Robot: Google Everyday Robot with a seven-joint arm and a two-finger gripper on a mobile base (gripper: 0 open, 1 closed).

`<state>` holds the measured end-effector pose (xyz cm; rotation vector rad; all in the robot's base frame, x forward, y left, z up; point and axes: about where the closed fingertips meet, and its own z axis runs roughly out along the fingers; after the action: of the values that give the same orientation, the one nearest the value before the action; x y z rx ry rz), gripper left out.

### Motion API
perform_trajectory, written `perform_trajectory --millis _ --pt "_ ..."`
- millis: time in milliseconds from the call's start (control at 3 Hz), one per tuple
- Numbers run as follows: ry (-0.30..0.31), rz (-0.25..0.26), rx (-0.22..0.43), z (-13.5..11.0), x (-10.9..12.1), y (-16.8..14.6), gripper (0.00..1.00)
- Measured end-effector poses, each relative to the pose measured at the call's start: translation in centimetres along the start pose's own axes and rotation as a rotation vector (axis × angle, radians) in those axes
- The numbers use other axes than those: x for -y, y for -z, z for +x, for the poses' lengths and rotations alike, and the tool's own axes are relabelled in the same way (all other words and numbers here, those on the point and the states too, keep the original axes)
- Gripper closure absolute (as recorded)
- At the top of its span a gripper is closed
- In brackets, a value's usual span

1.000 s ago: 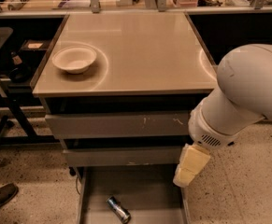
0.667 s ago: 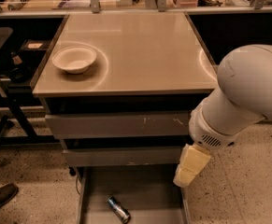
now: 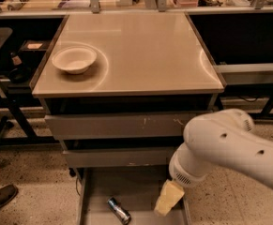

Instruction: Pick redbull can from bottom drawer and place on counter

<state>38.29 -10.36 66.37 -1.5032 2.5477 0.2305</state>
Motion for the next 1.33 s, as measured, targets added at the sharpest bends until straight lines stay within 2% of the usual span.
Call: perform_trajectory --millis 333,667,1000,1333 --pt "-0.080 -0.024 0.022 0.1 -0.5 -6.8 0.00" --pt "-0.117 -0.008 0.063 -0.8 0.1 -7.6 0.00" --pt "-0.114 -0.008 0.062 -0.8 0.1 -7.6 0.00" --pt "-0.151 -0.033 0.088 -1.0 -0.6 -10.3 0.00"
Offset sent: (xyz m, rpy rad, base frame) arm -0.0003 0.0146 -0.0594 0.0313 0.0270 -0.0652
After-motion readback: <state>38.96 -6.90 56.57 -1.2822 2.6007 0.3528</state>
